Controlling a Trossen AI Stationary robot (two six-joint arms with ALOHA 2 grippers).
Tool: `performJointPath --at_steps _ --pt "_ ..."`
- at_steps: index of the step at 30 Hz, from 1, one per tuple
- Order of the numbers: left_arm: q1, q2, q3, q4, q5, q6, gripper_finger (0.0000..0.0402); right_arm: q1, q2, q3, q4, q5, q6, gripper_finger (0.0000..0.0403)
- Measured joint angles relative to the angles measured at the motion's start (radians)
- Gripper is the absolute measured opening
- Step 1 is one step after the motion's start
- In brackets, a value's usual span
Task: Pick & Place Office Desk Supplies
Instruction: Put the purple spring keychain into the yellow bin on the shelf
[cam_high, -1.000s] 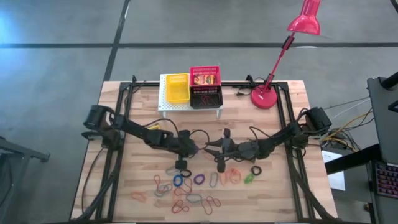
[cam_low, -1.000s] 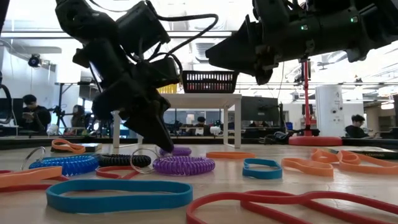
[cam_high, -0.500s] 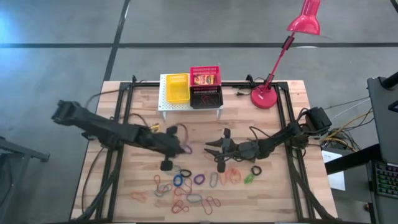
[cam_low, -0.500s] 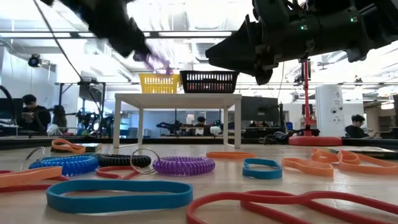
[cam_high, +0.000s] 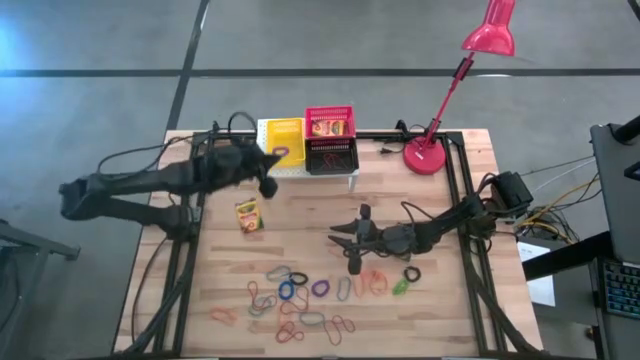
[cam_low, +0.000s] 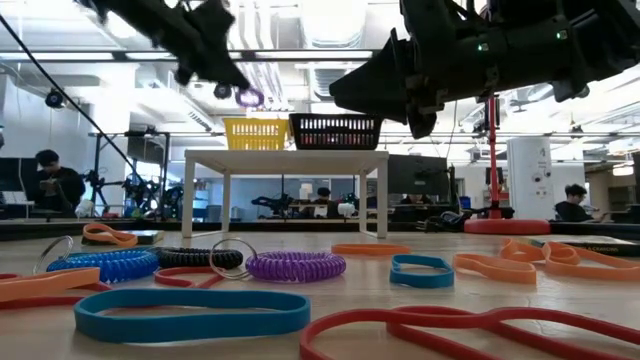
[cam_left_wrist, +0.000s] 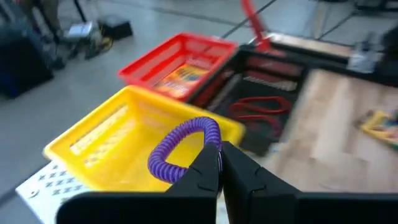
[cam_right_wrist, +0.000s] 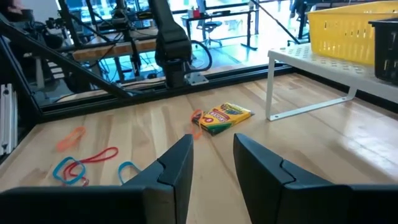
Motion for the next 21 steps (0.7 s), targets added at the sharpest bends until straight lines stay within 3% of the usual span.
performJointPath --at_steps 5,9,14,21 --pt "0.242 0.078 0.000 0.062 0.203 -0.001 0.0008 -0.002 0.000 0.000 0.000 0.000 0.008 0.0112" --pt "0.356 0.134 0.002 0.102 0.328 0.000 0.0008 -0.002 0.000 0.000 -0.001 0.000 0.008 0.0108" --pt "0.383 0.199 0.029 0.105 0.354 0.041 0.0037 -0.002 0.000 0.000 -0.001 0.001 0.007 0.0104" --pt "0.371 0.240 0.085 0.058 0.354 0.097 0.0131 -0.002 0.000 0.000 -0.002 0.000 0.007 0.0105"
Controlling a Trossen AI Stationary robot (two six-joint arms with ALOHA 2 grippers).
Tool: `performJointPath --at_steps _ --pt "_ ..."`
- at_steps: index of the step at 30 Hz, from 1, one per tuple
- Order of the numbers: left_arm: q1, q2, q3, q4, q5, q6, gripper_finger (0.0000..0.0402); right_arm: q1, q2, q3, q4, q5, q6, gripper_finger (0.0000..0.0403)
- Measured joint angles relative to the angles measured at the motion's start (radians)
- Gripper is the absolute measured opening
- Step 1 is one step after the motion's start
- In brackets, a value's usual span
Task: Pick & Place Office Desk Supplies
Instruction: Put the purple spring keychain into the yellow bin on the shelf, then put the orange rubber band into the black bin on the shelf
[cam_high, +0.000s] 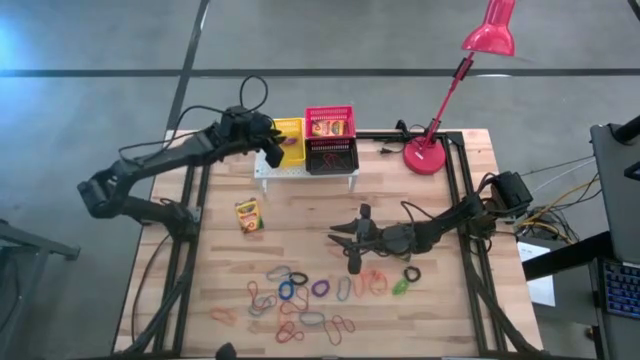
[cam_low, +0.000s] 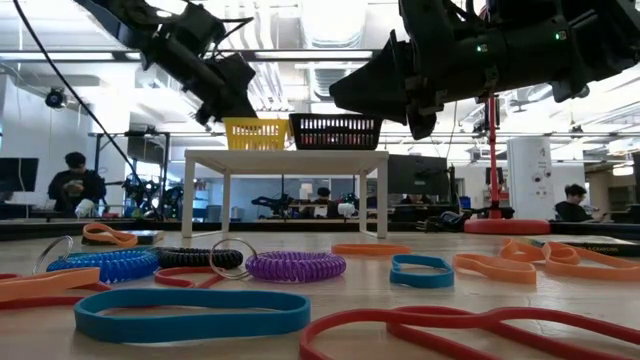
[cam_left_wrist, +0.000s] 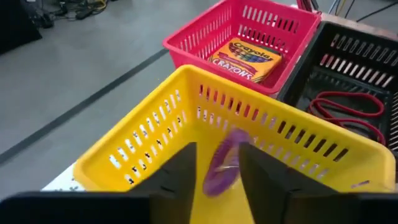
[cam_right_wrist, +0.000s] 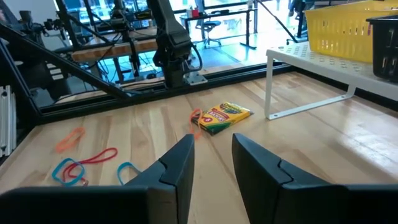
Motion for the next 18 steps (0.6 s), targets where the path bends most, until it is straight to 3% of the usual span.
performJointPath --at_steps 5,10,18 --pt "-0.003 -0.023 0.101 -0.179 -0.024 0.031 0.0168 0.000 0.000 0.000 0.000 0.000 0.000 0.0098" --pt "-0.060 -0.062 0.207 -0.382 -0.027 0.026 0.0168 0.000 0.000 0.000 0.000 0.000 0.000 0.0093" --pt "-0.380 -0.177 0.129 -0.377 -0.031 -0.033 0.0141 0.000 0.000 0.000 -0.005 -0.004 0.000 0.0100"
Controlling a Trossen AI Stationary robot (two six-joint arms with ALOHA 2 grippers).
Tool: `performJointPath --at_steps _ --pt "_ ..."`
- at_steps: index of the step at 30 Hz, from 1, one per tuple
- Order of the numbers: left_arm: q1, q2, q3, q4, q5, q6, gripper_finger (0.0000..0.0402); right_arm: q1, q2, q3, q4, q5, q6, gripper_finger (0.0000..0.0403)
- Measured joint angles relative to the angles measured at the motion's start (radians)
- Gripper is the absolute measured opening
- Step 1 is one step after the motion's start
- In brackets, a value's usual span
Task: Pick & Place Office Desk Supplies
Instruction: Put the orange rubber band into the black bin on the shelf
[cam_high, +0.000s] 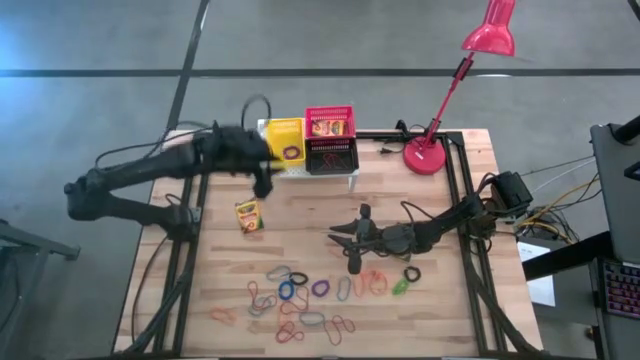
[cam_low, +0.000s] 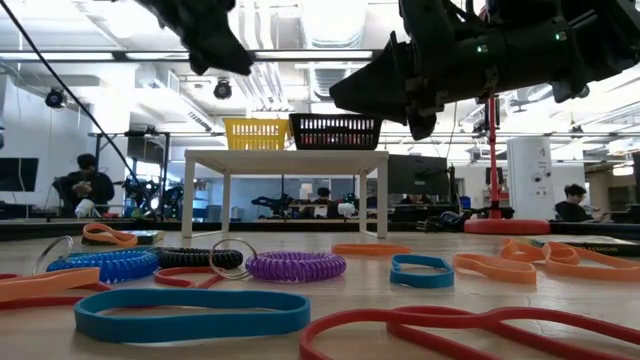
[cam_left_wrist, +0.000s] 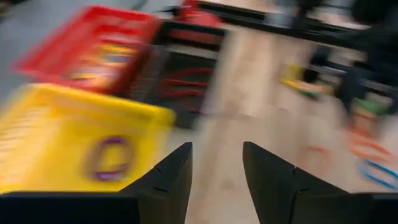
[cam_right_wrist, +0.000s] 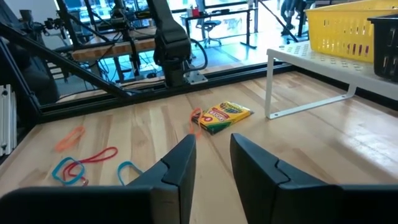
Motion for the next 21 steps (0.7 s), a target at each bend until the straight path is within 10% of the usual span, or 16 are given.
performJointPath --at_steps 12,21 --pt "-0.629 -0.004 -0.378 0.502 -0.330 -0.036 0.0131 0.000 0.000 0.000 -0.180 -0.215 0.069 0.0136" --pt "-0.715 0.054 -0.579 0.858 -0.439 -0.073 0.0131 0.000 0.025 0.000 -0.420 -0.237 0.051 0.0183"
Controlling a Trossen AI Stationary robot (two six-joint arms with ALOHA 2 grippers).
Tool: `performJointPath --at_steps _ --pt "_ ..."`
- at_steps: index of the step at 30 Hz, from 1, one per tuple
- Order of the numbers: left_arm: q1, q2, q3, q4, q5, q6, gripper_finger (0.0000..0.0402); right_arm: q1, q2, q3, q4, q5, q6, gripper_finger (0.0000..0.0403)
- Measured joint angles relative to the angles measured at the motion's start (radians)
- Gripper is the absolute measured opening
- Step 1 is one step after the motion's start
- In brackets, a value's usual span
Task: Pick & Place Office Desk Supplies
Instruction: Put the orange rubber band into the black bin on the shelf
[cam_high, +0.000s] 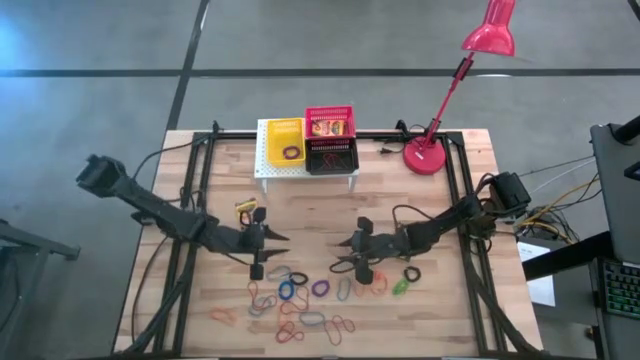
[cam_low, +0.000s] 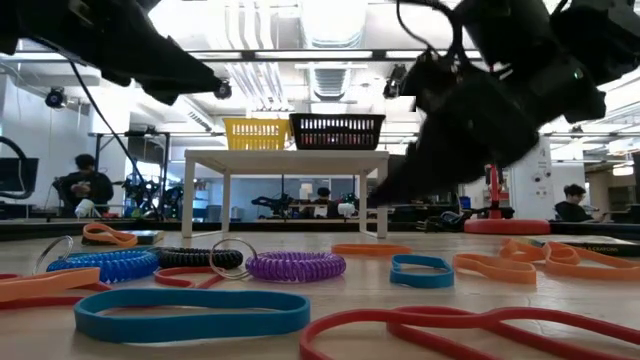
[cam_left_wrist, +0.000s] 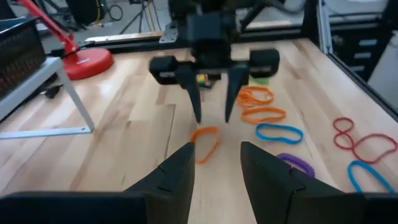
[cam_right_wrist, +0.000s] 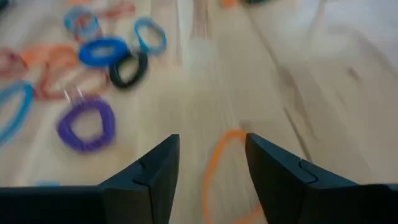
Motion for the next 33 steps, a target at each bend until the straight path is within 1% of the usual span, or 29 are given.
performJointPath --at_steps 6,10,14,19,21,25,33 --pt "0.026 -0.002 -0.005 0.009 -0.018 -0.019 0.0131 0.000 0.094 0.000 -0.004 0.004 -0.009 0.0177" --pt "0.029 -0.003 -0.003 0.013 -0.018 -0.018 0.0131 0.000 0.123 0.004 0.012 0.017 0.006 0.0158" --pt "0.030 -0.003 -0.003 0.015 -0.017 -0.018 0.0131 0.000 0.127 0.007 -0.013 0.034 -0.005 0.0109" --pt "0.032 -0.003 -0.003 0.016 -0.019 -0.018 0.0131 -0.006 0.110 0.007 -0.045 0.036 -0.010 0.0027" --pt "0.032 -0.003 -0.003 0.016 -0.022 -0.018 0.0131 -0.007 0.091 0.012 -0.064 0.036 -0.014 0.0015" --pt "0.034 -0.003 -0.003 0.016 -0.023 -0.018 0.0131 -0.007 0.033 0.051 -0.075 0.036 -0.076 0.0010" --pt "0.036 -0.003 -0.003 0.020 -0.025 -0.018 0.0131 -0.042 -0.168 0.166 -0.056 0.037 -0.269 0.0009"
